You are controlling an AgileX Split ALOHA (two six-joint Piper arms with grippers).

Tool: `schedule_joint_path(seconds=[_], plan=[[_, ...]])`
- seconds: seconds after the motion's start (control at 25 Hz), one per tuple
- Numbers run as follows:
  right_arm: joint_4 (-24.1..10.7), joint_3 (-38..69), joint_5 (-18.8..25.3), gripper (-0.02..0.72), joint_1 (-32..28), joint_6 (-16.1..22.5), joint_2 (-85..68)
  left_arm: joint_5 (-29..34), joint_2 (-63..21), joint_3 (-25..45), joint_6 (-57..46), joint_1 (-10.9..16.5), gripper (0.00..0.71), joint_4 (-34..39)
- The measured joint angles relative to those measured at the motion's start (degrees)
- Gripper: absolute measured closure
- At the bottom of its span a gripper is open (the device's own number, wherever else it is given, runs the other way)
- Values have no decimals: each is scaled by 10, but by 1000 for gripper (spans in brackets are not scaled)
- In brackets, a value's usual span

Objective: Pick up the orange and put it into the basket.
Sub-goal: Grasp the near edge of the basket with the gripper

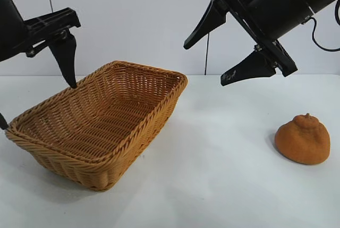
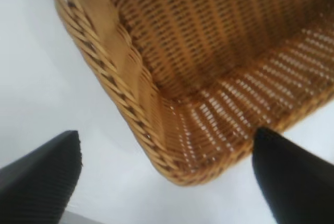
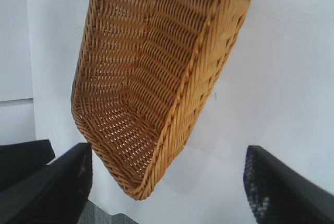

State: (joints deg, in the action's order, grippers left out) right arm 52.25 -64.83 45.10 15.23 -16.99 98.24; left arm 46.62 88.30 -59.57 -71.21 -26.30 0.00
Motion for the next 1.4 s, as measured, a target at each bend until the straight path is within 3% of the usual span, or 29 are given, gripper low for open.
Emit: schedule_joint_path(seconds=[0.32, 0.68, 1.16, 1.28, 1.4], plan=[[0, 0, -1, 156, 0, 0, 0, -86, 1, 83, -66, -1, 79, 0], [2, 0, -1, 156, 0, 0, 0, -128, 40, 86, -58, -1, 79, -17], [2, 0, -1, 156, 0, 0, 0, -219, 165, 84, -57, -1, 83, -24], [2, 0, -1, 156, 0, 1, 0, -231, 168, 84, -58, 2, 145, -30], [2, 0, -1, 156, 0, 1, 0, -232, 168, 84, -58, 10, 280, -31]])
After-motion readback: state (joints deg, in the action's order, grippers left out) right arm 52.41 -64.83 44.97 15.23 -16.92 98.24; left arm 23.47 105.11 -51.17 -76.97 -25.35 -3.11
